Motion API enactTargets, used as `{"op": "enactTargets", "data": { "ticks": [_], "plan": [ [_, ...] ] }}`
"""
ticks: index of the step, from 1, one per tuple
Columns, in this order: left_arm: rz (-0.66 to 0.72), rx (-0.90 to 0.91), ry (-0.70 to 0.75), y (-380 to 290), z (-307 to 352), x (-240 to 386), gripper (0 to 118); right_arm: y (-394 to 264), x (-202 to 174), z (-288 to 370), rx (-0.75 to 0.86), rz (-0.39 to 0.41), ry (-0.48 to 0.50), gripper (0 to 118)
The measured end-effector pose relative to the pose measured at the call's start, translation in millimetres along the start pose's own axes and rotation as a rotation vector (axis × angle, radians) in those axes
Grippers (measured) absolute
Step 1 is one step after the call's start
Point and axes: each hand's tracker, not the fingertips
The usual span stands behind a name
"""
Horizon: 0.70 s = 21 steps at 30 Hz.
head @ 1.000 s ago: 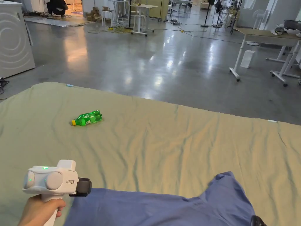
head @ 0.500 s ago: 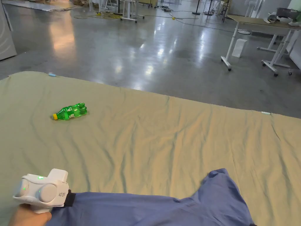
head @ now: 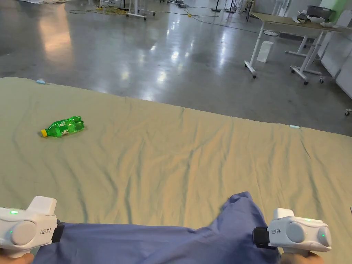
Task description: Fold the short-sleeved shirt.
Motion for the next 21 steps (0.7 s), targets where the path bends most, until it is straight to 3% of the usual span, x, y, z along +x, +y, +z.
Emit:
{"op": "enactTargets", "data": {
  "ticks": [3, 7, 10, 14, 21],
  "plan": [
    [0.002, 0.007, 0.003, 1.3, 3.6, 0.3, 5, -2.3, -8.7, 3.9, 0.008, 0.021, -0.005, 56],
    [-0.012, 0.025, 0.018, 3.2, 8.7, 1.6, 5, -4.9, -25.2, 10.0, 0.038, 0.076, -0.018, 4],
    [-0.005, 0.045, 0.023, 4.6, 17.3, 2.1, 5, -6.4, -27.0, 10.8, 0.046, 0.083, -0.036, 2],
    [-0.021, 0.108, 0.027, 4.9, 37.8, 5.3, 5, -13.1, -19.1, 35.2, 0.171, -0.014, -0.019, 2],
    [-0.011, 0.256, 0.03, 15.2, 94.3, 2.9, 4, -16.4, -19.2, 121.5, 0.407, 0.025, 0.0, 2]
  ]
}}
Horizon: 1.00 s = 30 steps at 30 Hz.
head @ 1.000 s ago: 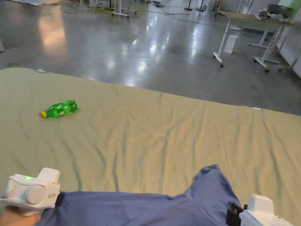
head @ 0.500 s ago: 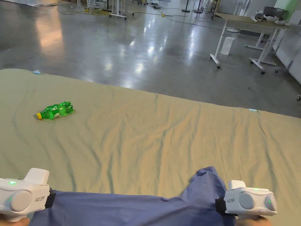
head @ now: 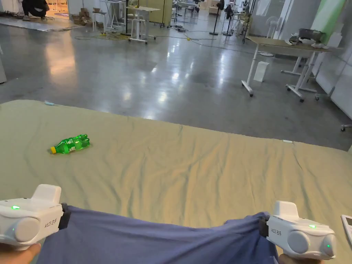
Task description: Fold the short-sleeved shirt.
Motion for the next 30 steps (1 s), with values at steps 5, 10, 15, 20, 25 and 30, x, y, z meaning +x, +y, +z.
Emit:
{"op": "enactTargets", "data": {
  "ticks": [5, 10, 15, 20, 25, 30],
  "plan": [
    [0.018, 0.151, -0.016, 34.6, 59.8, -8.6, 4, 36.3, 2.0, 70.5, 0.179, 0.03, -0.006, 2],
    [0.016, 0.265, -0.011, 76.0, 119.6, -17.3, 4, 81.8, 14.7, 142.6, 0.346, -0.011, -0.053, 2],
    [0.009, 0.37, -0.008, 121.5, 167.5, -21.0, 4, 123.3, 29.1, 194.6, 0.462, 0.003, -0.081, 2],
    [0.003, 0.457, -0.001, 173.1, 203.8, -22.2, 4, 168.6, 23.2, 252.8, 0.61, 0.092, -0.131, 2],
    [0.001, 0.499, 0.001, 215.9, 225.5, -24.5, 4, 208.8, 24.5, 277.6, 0.636, 0.092, -0.136, 2],
    [0.008, 0.51, 0.007, 248.6, 225.8, -24.7, 4, 235.9, 23.3, 270.3, 0.638, 0.102, -0.161, 2]
  ]
}}
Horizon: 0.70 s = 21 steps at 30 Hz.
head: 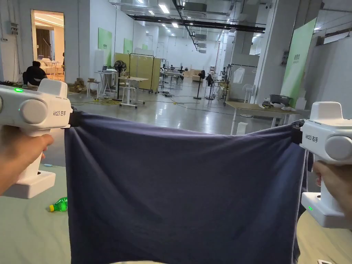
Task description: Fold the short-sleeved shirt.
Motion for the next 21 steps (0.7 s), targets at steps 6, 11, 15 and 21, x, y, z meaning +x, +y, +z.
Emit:
{"op": "enactTargets", "data": {
  "ticks": [6, 11, 15, 21],
  "plan": [
    [-0.017, -0.012, 0.015, 19.1, -30.7, 1.7, 4, 10.9, 2.0, -37.5, -0.009, -0.014, -0.019, 2],
    [-0.01, 0.001, 0.03, 38.9, -55.0, 3.9, 4, 29.4, 1.2, -63.6, -0.003, -0.011, -0.04, 2],
    [-0.022, 0.021, 0.04, 57.4, -70.5, 6.0, 4, 43.2, 0.7, -89.1, 0.013, -0.011, -0.055, 2],
    [-0.028, 0.046, 0.056, 74.7, -86.8, 4.7, 4, 61.8, -5.0, -105.5, 0.051, -0.008, -0.063, 2]
  ]
}}
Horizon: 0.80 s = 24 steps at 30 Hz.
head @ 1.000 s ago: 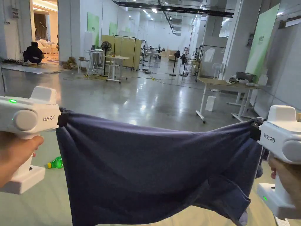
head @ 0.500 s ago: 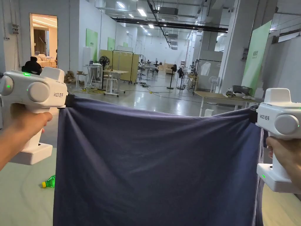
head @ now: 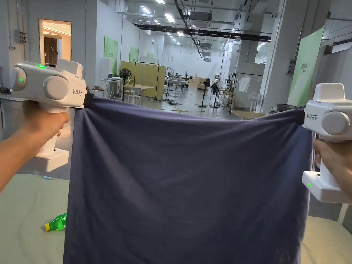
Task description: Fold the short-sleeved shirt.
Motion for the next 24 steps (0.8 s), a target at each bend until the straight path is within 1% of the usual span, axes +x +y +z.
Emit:
{"op": "enactTargets", "data": {
  "ticks": [4, 6, 10, 12, 14, 17, 18, 24],
  "plan": [
    [0.004, 0.007, 0.003, -3.9, -0.5, -3.5, 4, 2.4, -6.1, 7.0, 0.026, 0.003, 0.003, 2],
    [0.001, 0.002, 0.002, -12.0, 0.4, -4.3, 4, -3.7, -10.9, 3.0, 0.025, 0.027, 0.009, 2],
    [0.019, -0.012, -0.015, -43.6, 7.2, -7.5, 4, -32.3, -16.7, 21.6, 0.01, 0.003, 0.034, 2],
    [0.031, -0.012, -0.022, -67.9, 21.5, -6.6, 4, -52.0, -18.3, 37.6, 0.007, -0.004, 0.041, 2],
    [0.033, -0.03, -0.03, -95.8, 31.1, -7.0, 4, -74.1, -22.1, 54.3, -0.009, 0.023, 0.053, 2],
    [0.046, -0.055, -0.043, -136.3, 50.5, -9.1, 4, -107.1, -20.7, 82.9, -0.031, 0.017, 0.068, 2],
    [0.053, -0.057, -0.044, -147.4, 56.9, -8.9, 4, -115.3, -20.2, 92.3, -0.043, 0.026, 0.069, 2],
    [0.068, -0.091, -0.068, -206.9, 111.0, -10.9, 4, -160.4, -15.3, 170.1, -0.061, 0.028, 0.098, 2]
  ]
}}
